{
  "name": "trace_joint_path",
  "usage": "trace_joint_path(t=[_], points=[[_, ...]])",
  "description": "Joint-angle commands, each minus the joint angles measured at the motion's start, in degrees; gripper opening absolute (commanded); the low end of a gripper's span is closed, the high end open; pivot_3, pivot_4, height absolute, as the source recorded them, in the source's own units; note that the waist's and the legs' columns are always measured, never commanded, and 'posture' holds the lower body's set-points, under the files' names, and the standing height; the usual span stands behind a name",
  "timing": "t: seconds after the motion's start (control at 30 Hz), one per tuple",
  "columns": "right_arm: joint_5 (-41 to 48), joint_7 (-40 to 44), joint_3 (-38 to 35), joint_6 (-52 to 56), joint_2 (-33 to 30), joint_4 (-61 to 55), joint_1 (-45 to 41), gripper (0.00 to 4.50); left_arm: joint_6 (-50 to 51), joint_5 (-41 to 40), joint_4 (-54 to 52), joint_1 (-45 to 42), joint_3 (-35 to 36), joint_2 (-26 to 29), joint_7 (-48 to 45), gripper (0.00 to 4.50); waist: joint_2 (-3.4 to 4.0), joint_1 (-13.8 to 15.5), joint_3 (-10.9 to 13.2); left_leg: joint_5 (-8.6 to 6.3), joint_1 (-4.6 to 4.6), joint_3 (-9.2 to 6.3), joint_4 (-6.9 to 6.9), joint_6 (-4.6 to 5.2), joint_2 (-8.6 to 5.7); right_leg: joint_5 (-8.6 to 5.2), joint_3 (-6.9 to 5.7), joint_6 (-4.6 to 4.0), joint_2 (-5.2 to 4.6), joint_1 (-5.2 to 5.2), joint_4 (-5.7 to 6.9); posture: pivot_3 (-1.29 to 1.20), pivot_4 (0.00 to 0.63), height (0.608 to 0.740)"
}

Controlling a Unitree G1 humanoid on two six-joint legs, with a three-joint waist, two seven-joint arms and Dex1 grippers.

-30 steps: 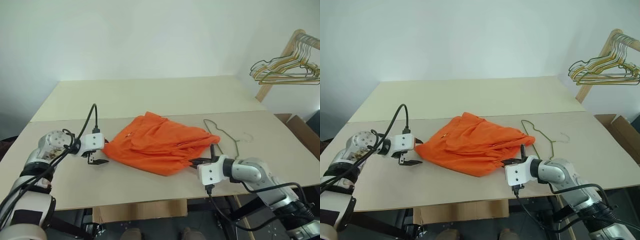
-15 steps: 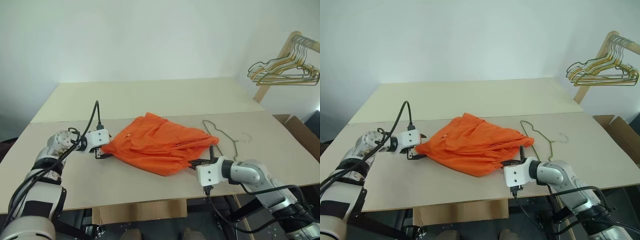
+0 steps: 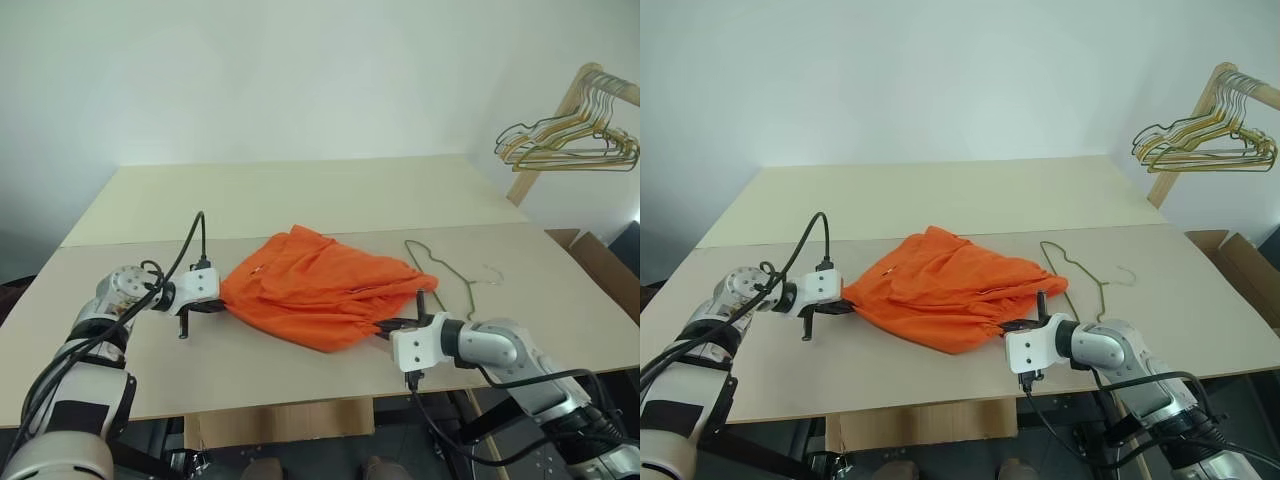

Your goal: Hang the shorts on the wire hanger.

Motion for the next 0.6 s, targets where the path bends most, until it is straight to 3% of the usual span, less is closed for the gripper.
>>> trace_joint_path(t=[0.03,0.13,0.23,0.4,0.6], points=[[0.9,-0.1,-1.2,-0.1,0.2,-1.0,-2.0,0.0,-0.1,0.6,-0.2,0.9,-0.2,0.9,1.0,0.01,0.0,0.0,0.0,0.0,0.0,0.0,0.0,0.0,0.0,0.0,0.0,0.0,0.0,0.0,0.0,0.04,0.0,0.74],[0.8,-0.9,-1.5,-0.2,0.6,-0.8,-2.3,0.0,-0.1,1.0,-2.4,1.3,0.2,2.7,2.6,0.01,0.0,0.0,0.0,0.0,0.0,-0.01,0.0,0.0,0.01,0.0,0.0,0.0,0.01,0.0,0.0,0.04,0.0,0.74],[2.1,-0.3,-2.1,-0.1,0.3,-1.7,-2.1,0.0,0.8,-2.7,-9.1,4.1,2.3,6.2,-2.0,0.01,-0.02,-0.6,0.0,0.0,-0.02,0.0,-0.01,0.0,0.04,0.0,0.01,0.0,0.03,-0.04,0.0,0.03,0.0,0.74],[5.4,0.5,-3.0,-4.3,-1.3,-3.1,-0.6,0.0,11.8,-12.9,-36.4,20.1,8.6,17.0,-10.1,0.01,-0.05,-1.8,0.0,0.0,-0.19,0.05,-0.09,0.0,0.13,-0.01,0.11,-0.01,0.02,-0.3,0.03,0.04,0.0,0.74],[9.5,3.7,-1.9,-10.3,-3.7,-2.5,-0.6,0.0,26.2,-18.9,-61.8,38.7,16.1,25.1,-9.6,0.01,-0.14,-1.2,0.1,-0.02,-0.21,0.31,-0.13,0.02,0.17,-0.04,0.28,0.01,-0.06,-0.51,0.16,0.05,0.0,0.74]])
